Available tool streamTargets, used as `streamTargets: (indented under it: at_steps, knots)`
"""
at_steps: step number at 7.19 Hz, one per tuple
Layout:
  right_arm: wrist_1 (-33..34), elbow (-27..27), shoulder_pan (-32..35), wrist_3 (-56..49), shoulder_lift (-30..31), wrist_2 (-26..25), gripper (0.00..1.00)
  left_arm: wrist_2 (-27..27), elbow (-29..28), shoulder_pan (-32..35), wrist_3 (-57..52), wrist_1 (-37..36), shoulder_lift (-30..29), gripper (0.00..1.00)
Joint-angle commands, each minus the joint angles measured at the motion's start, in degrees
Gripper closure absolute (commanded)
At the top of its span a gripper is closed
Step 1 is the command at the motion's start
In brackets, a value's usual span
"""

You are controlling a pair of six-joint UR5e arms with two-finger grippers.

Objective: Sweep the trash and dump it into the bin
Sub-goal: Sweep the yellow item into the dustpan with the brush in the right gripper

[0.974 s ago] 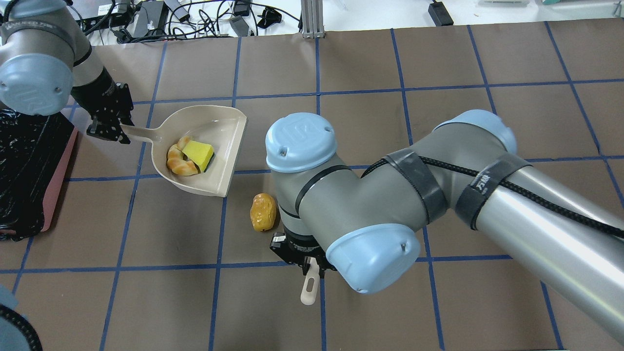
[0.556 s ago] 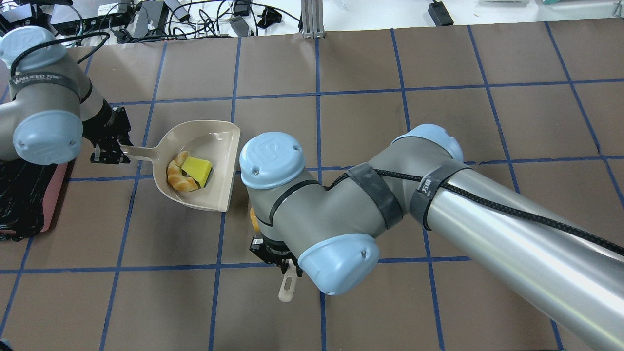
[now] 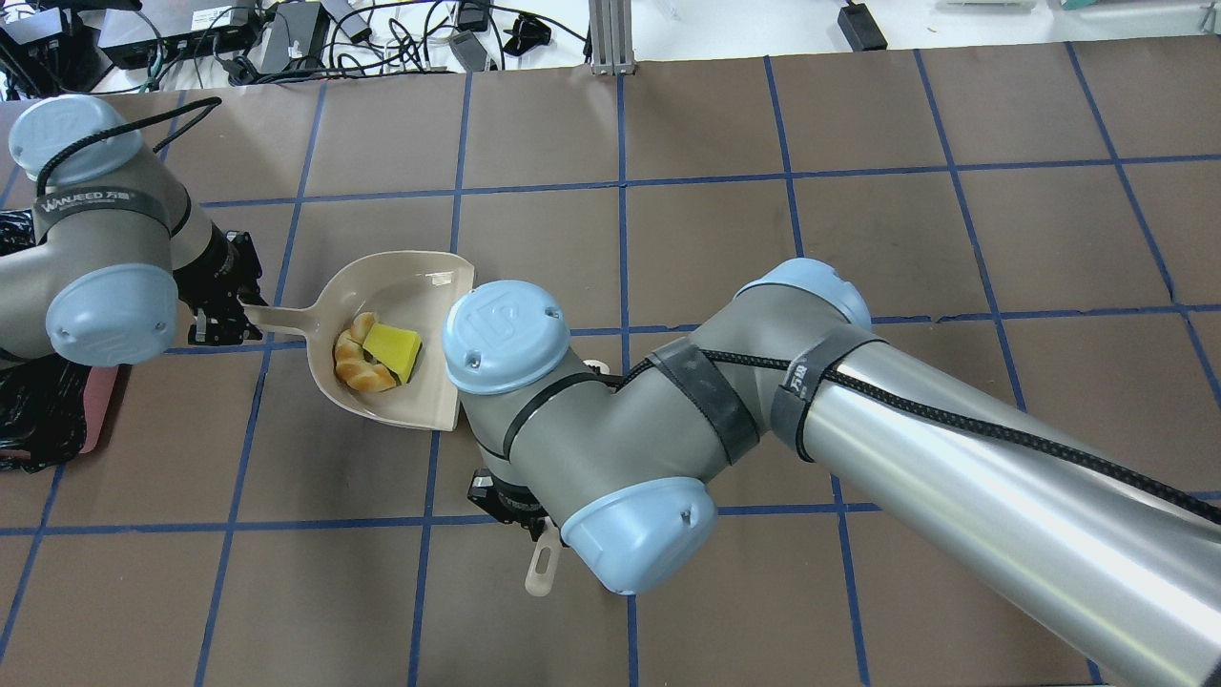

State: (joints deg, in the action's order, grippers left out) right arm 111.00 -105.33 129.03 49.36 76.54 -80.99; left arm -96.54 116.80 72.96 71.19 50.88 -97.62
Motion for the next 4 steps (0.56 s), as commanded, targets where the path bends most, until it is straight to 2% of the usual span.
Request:
streamTargets:
  at_steps: [1,4]
  knots:
    - [2.5,0.2,0.1,0.6,-1.8,1.3,1.0,-1.8,5.7,0.5,1.3,-5.5,1.4,1.0]
    - [2.8,0.6,0.1,0.6,-2.0,3.8,1.0,-3.0,7.0,3.8,5.1,-6.2,1.3,1.0]
